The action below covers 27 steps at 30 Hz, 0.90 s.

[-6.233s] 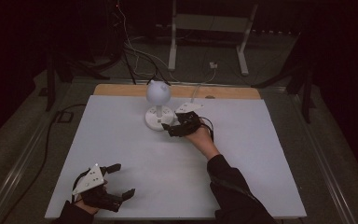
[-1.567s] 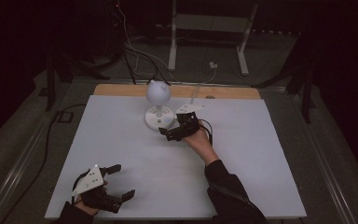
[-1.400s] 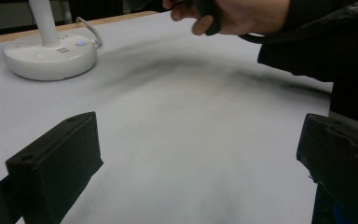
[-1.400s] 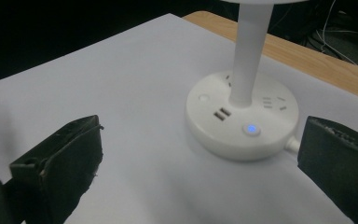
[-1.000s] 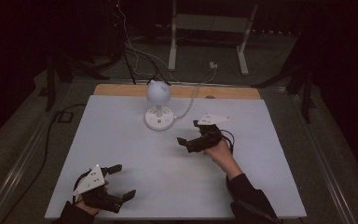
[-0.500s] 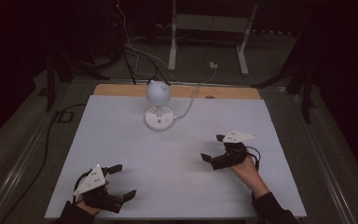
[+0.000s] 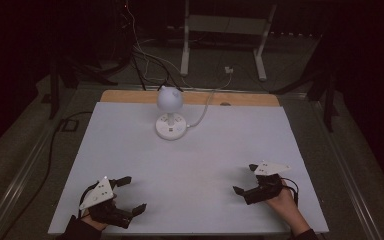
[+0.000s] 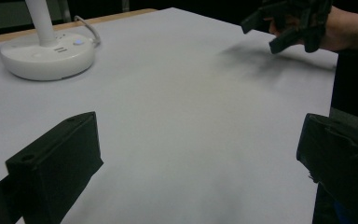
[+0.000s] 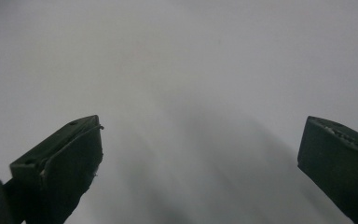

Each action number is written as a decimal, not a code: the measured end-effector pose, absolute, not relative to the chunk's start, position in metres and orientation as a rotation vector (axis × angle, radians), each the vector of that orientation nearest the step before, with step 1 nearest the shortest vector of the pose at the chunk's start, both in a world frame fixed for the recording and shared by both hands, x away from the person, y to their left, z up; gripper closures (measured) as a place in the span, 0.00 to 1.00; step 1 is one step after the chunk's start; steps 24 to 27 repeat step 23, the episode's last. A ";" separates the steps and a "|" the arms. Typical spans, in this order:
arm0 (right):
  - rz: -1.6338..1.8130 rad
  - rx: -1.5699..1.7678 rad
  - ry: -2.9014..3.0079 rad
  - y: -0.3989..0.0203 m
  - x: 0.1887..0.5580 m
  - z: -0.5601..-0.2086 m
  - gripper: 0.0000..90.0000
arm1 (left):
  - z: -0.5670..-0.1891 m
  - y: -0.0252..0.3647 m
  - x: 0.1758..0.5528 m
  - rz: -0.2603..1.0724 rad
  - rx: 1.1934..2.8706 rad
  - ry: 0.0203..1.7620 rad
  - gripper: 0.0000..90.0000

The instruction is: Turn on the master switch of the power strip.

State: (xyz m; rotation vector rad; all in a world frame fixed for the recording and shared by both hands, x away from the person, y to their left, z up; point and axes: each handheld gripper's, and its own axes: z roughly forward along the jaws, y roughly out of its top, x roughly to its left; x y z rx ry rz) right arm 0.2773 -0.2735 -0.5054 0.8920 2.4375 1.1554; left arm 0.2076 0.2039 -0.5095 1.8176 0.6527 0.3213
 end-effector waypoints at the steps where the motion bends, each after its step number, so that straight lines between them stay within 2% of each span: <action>1: 1.141 0.896 2.445 -0.277 0.274 -0.507 0.00 | -0.510 0.204 0.208 0.322 1.818 0.652 0.00; 14: 1.061 0.970 2.477 -0.313 0.248 -0.518 0.00 | -0.510 0.203 0.207 0.320 1.821 0.647 0.00; 27: 0.977 0.956 2.515 -0.315 0.247 -0.526 0.00 | -0.510 0.203 0.207 0.315 1.824 0.644 0.00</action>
